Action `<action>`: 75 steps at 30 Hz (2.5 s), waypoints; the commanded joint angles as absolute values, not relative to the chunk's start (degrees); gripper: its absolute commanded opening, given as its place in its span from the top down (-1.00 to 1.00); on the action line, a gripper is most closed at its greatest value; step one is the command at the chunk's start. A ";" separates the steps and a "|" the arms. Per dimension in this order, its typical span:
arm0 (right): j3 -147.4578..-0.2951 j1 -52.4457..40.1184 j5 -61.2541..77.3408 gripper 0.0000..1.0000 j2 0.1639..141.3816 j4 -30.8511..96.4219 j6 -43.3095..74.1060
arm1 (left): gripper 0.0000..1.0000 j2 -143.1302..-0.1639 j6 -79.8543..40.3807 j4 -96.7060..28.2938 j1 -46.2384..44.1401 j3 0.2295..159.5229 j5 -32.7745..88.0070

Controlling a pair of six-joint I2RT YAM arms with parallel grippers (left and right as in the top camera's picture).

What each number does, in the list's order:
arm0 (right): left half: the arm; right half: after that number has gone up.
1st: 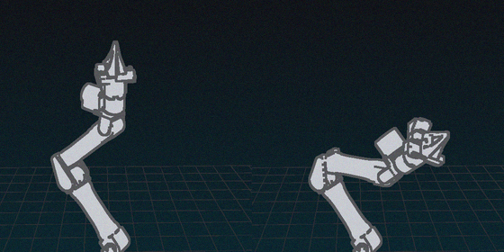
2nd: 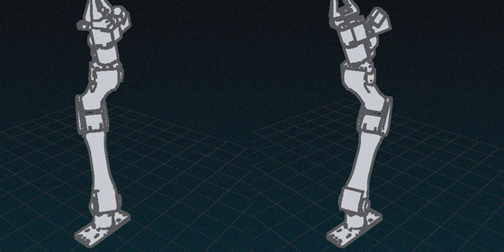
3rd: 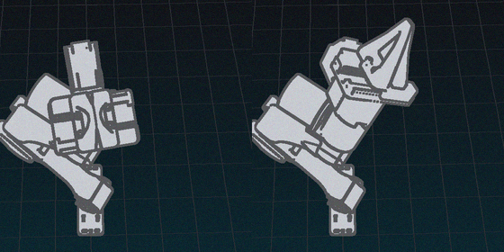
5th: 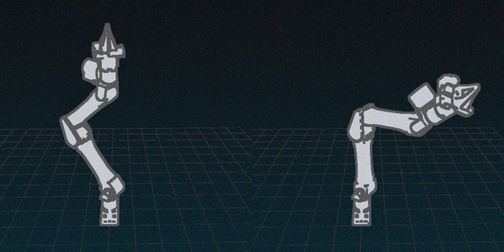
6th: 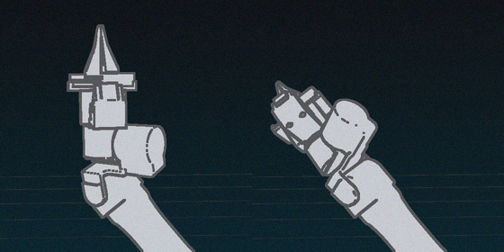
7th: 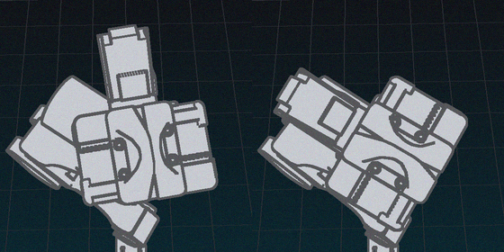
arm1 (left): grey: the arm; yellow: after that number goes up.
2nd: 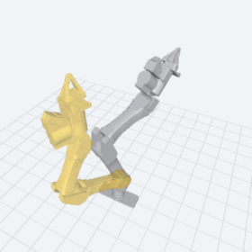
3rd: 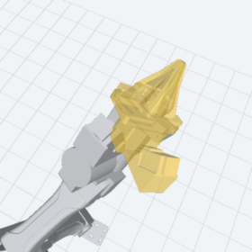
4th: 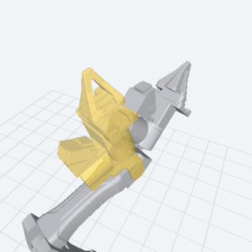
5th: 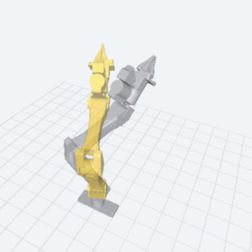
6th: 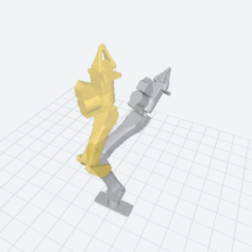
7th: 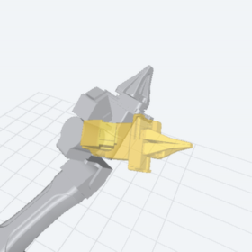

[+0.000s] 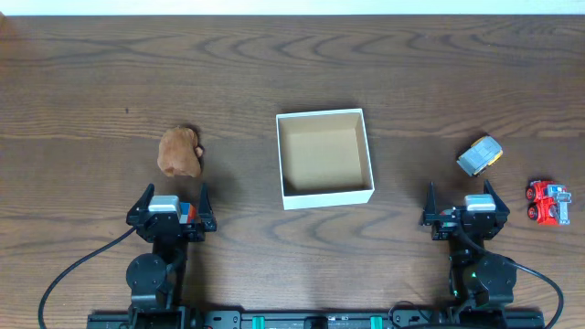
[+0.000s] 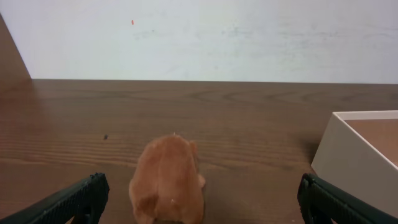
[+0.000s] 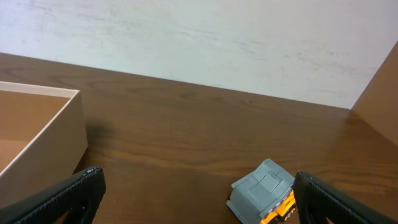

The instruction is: Pack container

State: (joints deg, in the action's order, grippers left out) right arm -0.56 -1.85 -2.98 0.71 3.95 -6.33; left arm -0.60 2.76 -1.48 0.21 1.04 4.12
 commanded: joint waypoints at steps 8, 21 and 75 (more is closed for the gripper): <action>-0.32 -1.50 -2.74 -0.99 0.38 4.03 -6.72 | -0.96 -0.27 2.26 -3.64 0.14 0.23 5.15; -0.32 -1.50 -2.74 -0.98 0.38 4.03 -6.72 | -0.96 -0.27 2.26 -3.64 0.14 0.23 5.15; -63.51 10.28 12.10 -0.98 67.83 45.17 1.67 | -0.96 -62.76 -5.63 -42.74 0.21 68.53 8.38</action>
